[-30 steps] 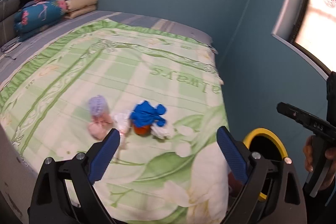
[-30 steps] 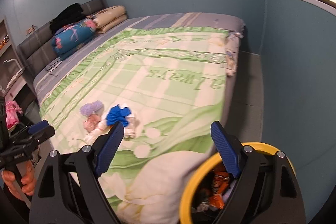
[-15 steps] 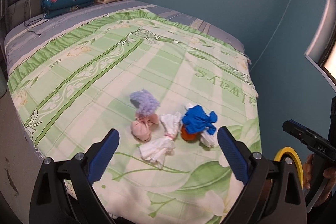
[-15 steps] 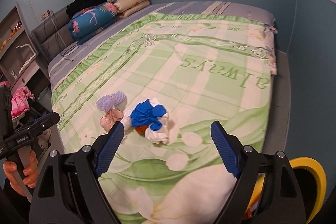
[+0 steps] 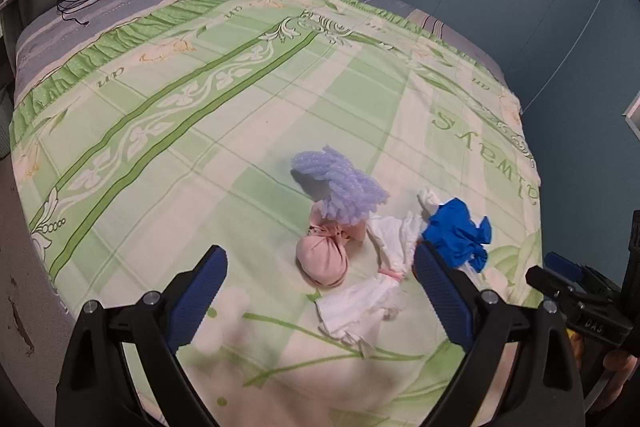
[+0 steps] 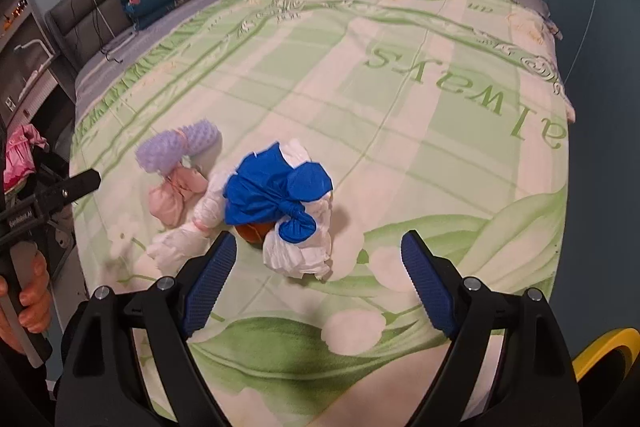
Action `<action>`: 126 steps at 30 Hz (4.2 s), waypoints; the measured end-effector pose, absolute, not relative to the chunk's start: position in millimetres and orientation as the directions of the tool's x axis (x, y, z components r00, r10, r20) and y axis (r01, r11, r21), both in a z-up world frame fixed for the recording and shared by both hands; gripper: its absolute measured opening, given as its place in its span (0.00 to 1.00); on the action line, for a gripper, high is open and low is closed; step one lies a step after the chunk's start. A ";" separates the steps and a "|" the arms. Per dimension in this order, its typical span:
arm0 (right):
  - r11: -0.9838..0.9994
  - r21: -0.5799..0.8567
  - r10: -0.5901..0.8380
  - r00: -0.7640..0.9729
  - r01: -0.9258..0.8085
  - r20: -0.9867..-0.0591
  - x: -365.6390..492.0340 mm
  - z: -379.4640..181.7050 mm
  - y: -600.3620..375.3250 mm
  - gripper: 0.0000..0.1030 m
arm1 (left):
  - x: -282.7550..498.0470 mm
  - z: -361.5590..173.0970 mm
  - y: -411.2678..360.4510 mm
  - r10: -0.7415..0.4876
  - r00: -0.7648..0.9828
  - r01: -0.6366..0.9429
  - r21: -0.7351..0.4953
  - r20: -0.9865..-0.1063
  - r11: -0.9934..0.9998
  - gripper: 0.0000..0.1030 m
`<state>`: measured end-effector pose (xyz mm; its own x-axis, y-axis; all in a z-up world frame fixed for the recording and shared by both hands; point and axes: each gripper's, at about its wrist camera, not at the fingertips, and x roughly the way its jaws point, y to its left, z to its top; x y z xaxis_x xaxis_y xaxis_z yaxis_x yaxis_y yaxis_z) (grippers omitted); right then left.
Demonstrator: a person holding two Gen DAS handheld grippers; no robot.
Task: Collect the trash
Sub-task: 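Grasp the lavender mesh sponge with the left tool while the right tool grasps the white tissue bundle, then lift the lavender sponge in the left tool while the right tool lifts the white tissue, then carry the lavender sponge and white tissue in both tools over the bin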
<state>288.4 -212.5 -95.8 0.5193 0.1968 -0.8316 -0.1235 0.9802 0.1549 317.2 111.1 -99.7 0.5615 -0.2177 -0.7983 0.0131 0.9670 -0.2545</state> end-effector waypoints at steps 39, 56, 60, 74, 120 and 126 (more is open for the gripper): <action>0.984 0.024 0.089 0.374 -0.174 -0.923 324.9 -174.6 -163.7 0.24 | 419.0 -161.3 77.4 -0.276 0.432 0.029 -0.293 -0.859 0.956 0.26; 0.985 0.069 0.136 0.467 -0.157 -0.874 341.9 -131.0 -165.0 0.13 | 401.2 -142.3 109.4 -0.305 0.467 -0.015 -0.352 -0.830 0.936 0.22; 0.985 0.074 0.141 0.466 -0.159 -0.873 357.3 -126.5 -156.9 0.13 | 395.3 -133.1 120.6 -0.313 0.488 -0.021 -0.370 -0.815 0.929 0.22; 0.973 0.075 0.178 0.502 -0.219 -0.847 348.9 -97.2 -113.1 0.13 | 362.3 -107.5 169.8 -0.288 0.552 -0.074 -0.389 -0.783 0.918 0.22; 0.987 0.154 0.084 0.705 0.036 -0.705 164.9 4.2 -320.9 0.13 | 200.1 -6.2 -54.9 -0.520 0.525 0.430 -0.317 -0.674 0.845 0.22; 0.974 0.194 0.057 0.706 0.116 -0.706 134.8 -2.2 -361.7 0.13 | 181.7 -6.9 -99.6 -0.565 0.473 0.513 -0.309 -0.676 0.801 0.22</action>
<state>134.8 -361.7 -2.2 0.7063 0.0565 -0.7056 0.1156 0.9742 0.1938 181.7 -99.6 -6.9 0.4734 -0.5646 -0.6761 0.5134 0.8005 -0.3091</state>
